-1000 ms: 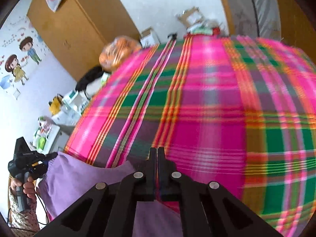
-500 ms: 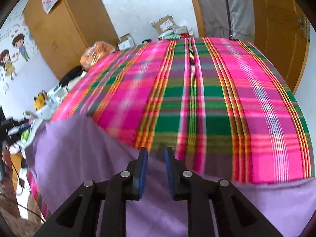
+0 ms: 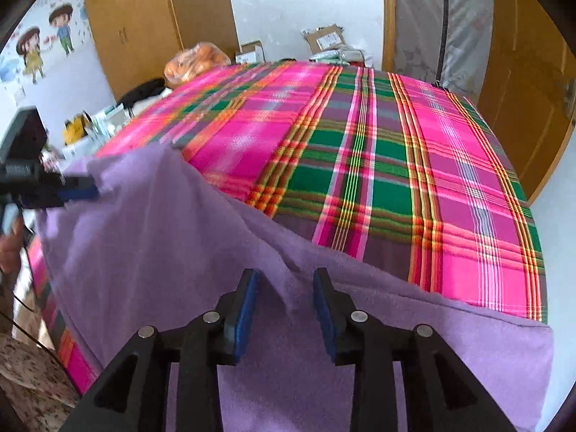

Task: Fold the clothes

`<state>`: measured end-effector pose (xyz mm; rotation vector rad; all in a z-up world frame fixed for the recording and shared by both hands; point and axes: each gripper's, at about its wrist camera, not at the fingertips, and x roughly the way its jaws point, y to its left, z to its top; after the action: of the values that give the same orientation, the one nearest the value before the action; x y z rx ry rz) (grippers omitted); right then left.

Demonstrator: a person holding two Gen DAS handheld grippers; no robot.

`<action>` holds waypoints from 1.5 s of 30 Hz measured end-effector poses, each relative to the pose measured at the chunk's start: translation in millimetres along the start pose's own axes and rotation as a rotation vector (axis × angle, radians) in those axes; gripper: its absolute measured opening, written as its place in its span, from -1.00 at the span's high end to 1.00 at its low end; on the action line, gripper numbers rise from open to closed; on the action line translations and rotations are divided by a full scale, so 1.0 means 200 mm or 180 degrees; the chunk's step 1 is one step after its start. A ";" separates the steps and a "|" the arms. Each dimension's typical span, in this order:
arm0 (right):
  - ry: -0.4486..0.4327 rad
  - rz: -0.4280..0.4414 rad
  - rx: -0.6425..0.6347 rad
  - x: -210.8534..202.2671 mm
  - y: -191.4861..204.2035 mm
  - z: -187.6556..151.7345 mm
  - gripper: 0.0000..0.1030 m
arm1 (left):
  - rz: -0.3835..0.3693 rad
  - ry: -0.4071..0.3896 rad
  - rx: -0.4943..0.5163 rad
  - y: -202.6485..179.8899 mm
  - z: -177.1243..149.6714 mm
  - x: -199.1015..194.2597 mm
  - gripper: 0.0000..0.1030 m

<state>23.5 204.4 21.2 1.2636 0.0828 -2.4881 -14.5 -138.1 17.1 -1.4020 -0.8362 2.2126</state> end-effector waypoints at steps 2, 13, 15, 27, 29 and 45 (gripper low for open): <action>-0.0079 0.0043 0.0165 -0.01 -0.05 0.02 0.36 | -0.0033 0.0086 0.0072 -0.04 -0.03 0.05 0.42; 0.0070 0.0106 0.0065 0.04 -0.01 -0.03 0.37 | -0.0057 0.0368 0.0165 -0.11 -0.14 0.19 0.42; 0.0052 0.0066 0.0099 0.03 -0.03 -0.03 0.37 | -0.0070 0.0370 0.0150 -0.11 -0.14 0.20 0.42; 0.0036 0.0268 0.0119 0.11 -0.03 0.04 0.85 | -0.0192 0.0318 0.0069 -0.06 -0.18 0.17 0.42; -0.0113 0.0190 0.0159 0.07 -0.05 0.05 0.90 | -0.0198 0.0316 0.0070 -0.05 -0.18 0.17 0.42; -0.0227 -0.0193 0.0402 -0.10 -0.29 -0.02 0.63 | -0.0286 0.0309 0.0003 0.04 -0.20 0.13 0.42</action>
<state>18.2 264.7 27.9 1.2366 -0.0552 -2.6242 11.3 -117.7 -18.2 -1.4302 -0.8472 2.0607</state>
